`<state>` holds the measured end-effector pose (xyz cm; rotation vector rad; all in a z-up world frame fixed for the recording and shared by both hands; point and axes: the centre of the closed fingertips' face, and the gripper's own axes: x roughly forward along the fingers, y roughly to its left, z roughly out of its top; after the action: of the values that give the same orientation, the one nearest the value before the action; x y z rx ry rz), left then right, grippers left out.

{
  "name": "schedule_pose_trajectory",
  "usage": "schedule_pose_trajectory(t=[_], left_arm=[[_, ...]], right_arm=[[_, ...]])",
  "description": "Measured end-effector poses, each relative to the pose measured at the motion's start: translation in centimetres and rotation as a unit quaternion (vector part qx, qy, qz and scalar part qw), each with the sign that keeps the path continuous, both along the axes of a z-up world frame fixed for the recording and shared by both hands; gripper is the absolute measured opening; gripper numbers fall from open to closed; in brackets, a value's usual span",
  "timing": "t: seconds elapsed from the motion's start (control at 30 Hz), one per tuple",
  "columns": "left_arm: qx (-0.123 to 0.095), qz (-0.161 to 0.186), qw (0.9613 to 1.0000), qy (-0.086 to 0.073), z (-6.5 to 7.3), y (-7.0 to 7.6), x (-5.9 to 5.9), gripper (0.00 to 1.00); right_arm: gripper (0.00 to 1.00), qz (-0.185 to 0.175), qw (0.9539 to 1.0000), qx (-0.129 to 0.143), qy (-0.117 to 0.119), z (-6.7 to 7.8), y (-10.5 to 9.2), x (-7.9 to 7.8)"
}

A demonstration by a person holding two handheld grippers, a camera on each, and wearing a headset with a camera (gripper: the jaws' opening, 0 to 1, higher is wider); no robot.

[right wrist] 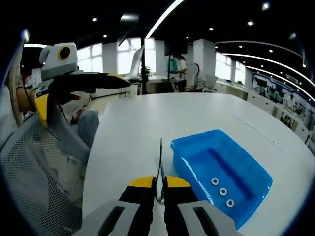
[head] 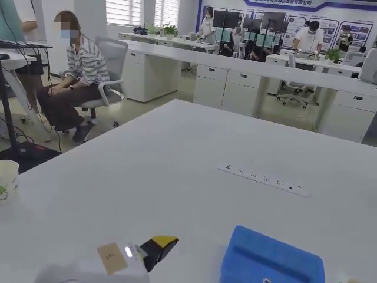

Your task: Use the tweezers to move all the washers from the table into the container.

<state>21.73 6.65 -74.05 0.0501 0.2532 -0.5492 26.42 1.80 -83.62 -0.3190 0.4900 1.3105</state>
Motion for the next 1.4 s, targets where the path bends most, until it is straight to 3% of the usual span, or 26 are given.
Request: schedule_pose_trajectory(t=[0.17, 0.3, 0.83, 1.03, 1.2, 1.4], left_arm=[[0.001, -0.001, 1.0, 0.0, 0.0, -0.1, 0.0, 0.92], [-0.002, -0.001, 1.0, -0.001, 0.1, -0.1, 0.0, 0.92], [-0.007, 0.003, 1.0, -0.005, 0.3, 0.2, 0.0, 0.92], [-0.007, 0.002, 1.0, -0.005, 0.3, 0.2, 0.0, 0.92], [-0.008, 0.003, 0.9999, -0.007, 0.4, 0.3, 0.1, 0.92], [-0.011, 0.003, 0.9999, -0.007, 0.4, 0.4, 0.1, 0.92]], right_arm=[[0.03, -0.026, 0.9994, 0.002, 0.024, 0.2, -0.6, 0.7], [0.03, -0.051, 0.9954, 0.047, 0.066, 1.7, -0.4, 1.3], [0.03, -0.037, 0.9909, 0.09, 0.093, 6.4, 0.4, 3.4], [0.03, -0.04, 0.9883, 0.107, 0.101, 7.4, 1.1, 4.8], [0.03, -0.069, 0.9804, 0.127, 0.133, 7.3, 1.3, 7.0], [0.03, -0.12, 0.9696, 0.128, 0.171, 5.8, 1.1, 8.8]])
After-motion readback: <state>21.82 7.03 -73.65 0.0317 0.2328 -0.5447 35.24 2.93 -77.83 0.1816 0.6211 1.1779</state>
